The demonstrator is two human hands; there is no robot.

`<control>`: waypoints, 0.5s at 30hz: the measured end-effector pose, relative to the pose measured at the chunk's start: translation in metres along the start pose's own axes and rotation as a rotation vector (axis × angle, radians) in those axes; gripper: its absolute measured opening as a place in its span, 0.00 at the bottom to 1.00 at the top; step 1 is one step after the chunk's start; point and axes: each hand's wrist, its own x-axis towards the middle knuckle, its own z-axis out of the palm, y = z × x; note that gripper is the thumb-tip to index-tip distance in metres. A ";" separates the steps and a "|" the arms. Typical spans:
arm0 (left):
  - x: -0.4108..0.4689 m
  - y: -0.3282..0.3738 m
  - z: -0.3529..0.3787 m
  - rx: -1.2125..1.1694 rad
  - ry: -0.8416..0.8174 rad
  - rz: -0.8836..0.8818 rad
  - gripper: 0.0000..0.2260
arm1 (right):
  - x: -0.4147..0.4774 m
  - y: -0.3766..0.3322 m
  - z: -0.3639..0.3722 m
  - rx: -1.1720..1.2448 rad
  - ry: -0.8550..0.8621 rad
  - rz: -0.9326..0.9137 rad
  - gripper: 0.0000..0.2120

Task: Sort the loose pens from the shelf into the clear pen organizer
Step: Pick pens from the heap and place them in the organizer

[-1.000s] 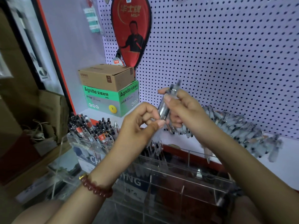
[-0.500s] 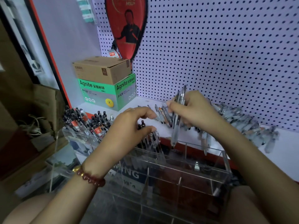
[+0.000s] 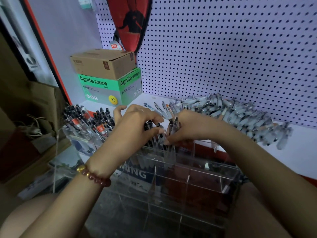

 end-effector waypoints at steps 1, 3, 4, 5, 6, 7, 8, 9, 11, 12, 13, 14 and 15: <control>0.000 0.000 0.000 0.002 -0.002 -0.002 0.10 | -0.002 -0.001 -0.001 0.052 -0.035 0.008 0.13; 0.001 -0.001 0.000 0.001 -0.007 -0.005 0.09 | -0.004 -0.002 -0.003 0.123 -0.106 0.024 0.13; 0.001 -0.001 0.000 -0.003 -0.013 -0.005 0.09 | -0.006 -0.003 -0.003 0.141 -0.140 0.028 0.15; 0.001 -0.002 0.000 -0.005 -0.018 0.000 0.09 | -0.007 -0.004 -0.004 0.141 -0.164 0.028 0.17; 0.001 -0.002 0.000 -0.006 -0.022 0.004 0.09 | -0.007 -0.005 -0.003 0.130 -0.170 0.021 0.18; 0.001 -0.002 0.000 -0.010 -0.023 0.006 0.08 | -0.007 -0.006 -0.002 0.111 -0.155 0.011 0.19; 0.001 -0.003 0.000 -0.018 -0.020 0.008 0.07 | -0.006 -0.006 0.000 0.089 -0.131 0.005 0.19; 0.001 -0.003 0.000 -0.032 -0.016 0.008 0.06 | -0.006 -0.007 0.001 0.064 -0.104 0.007 0.20; 0.000 -0.003 -0.001 -0.068 -0.010 0.018 0.05 | -0.004 -0.005 0.002 0.016 -0.064 0.015 0.19; 0.000 -0.002 -0.002 -0.089 -0.009 0.024 0.06 | -0.003 -0.005 0.002 0.003 -0.060 0.012 0.18; 0.000 -0.001 -0.003 -0.109 -0.008 0.028 0.06 | -0.003 -0.005 0.002 0.003 -0.068 0.005 0.17; 0.000 0.000 -0.003 -0.123 -0.010 0.029 0.05 | -0.003 -0.005 0.002 0.014 -0.084 -0.003 0.16; 0.000 0.000 -0.003 -0.123 -0.017 0.031 0.06 | -0.004 -0.005 0.001 0.040 -0.105 -0.007 0.13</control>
